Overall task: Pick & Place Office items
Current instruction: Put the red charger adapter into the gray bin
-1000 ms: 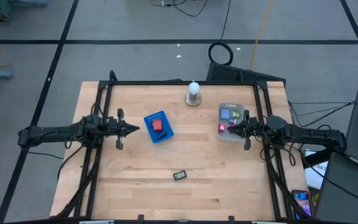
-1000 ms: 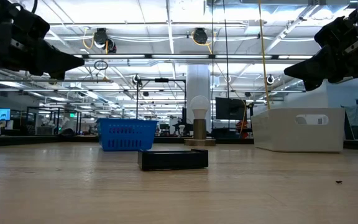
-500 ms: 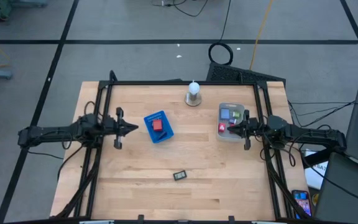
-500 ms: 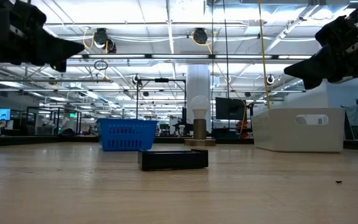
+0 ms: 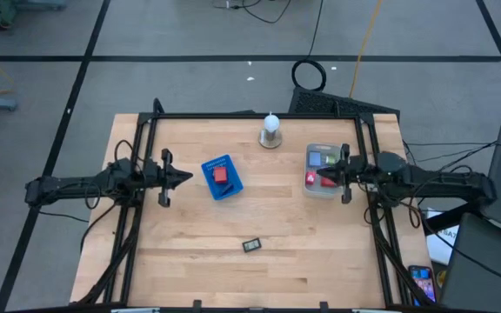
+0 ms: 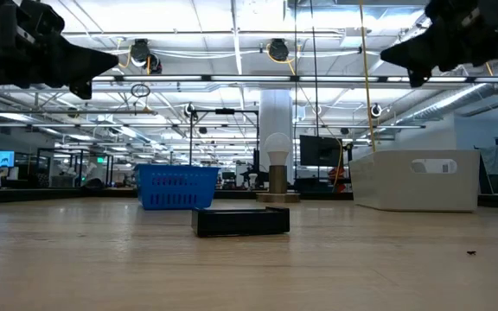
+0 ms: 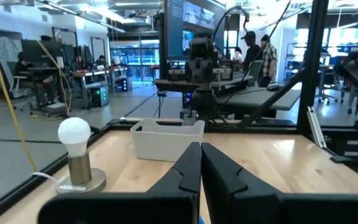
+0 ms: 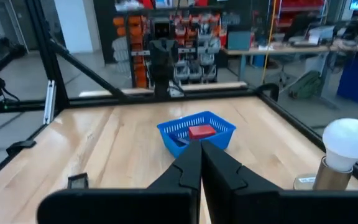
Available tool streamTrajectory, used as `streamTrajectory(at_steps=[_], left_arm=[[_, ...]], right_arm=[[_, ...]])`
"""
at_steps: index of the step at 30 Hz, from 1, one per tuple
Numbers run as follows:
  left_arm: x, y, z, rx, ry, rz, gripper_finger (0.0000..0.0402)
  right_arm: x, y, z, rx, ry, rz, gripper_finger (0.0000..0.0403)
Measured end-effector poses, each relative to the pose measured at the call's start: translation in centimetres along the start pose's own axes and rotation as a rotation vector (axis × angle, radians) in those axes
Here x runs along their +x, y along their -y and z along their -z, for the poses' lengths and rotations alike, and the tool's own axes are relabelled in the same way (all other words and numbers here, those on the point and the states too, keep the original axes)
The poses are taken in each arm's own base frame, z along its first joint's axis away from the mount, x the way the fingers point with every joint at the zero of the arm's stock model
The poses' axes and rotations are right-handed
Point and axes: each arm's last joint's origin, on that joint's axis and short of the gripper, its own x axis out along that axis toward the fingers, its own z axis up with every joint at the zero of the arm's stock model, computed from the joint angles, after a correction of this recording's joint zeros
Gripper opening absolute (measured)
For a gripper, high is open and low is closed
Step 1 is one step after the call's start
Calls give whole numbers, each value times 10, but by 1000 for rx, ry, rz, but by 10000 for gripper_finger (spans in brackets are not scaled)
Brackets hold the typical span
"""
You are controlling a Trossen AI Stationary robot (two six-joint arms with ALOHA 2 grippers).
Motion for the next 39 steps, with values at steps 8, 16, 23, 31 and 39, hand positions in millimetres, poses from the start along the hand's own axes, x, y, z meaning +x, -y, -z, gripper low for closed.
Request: streamTrajectory(at_steps=[8, 16, 23, 31, 39], left_arm=[[0, 0, 7, -45, -70, -1, 15], [0, 1, 10, -131, -105, 7, 13], [13, 9, 8, -100, -210, -2, 3], [66, 32, -14, -81, -388, 0, 2], [146, 79, -10, -159, -635, -2, 14]], right_arm=[[34, -8, -14, -67, -181, -17, 0], [33, -9, -23, -90, -140, 31, 0], [27, -8, -20, -96, -125, 31, 0], [26, -3, 4, -60, -190, 87, 0], [25, 0, 23, -37, -243, 118, 0]])
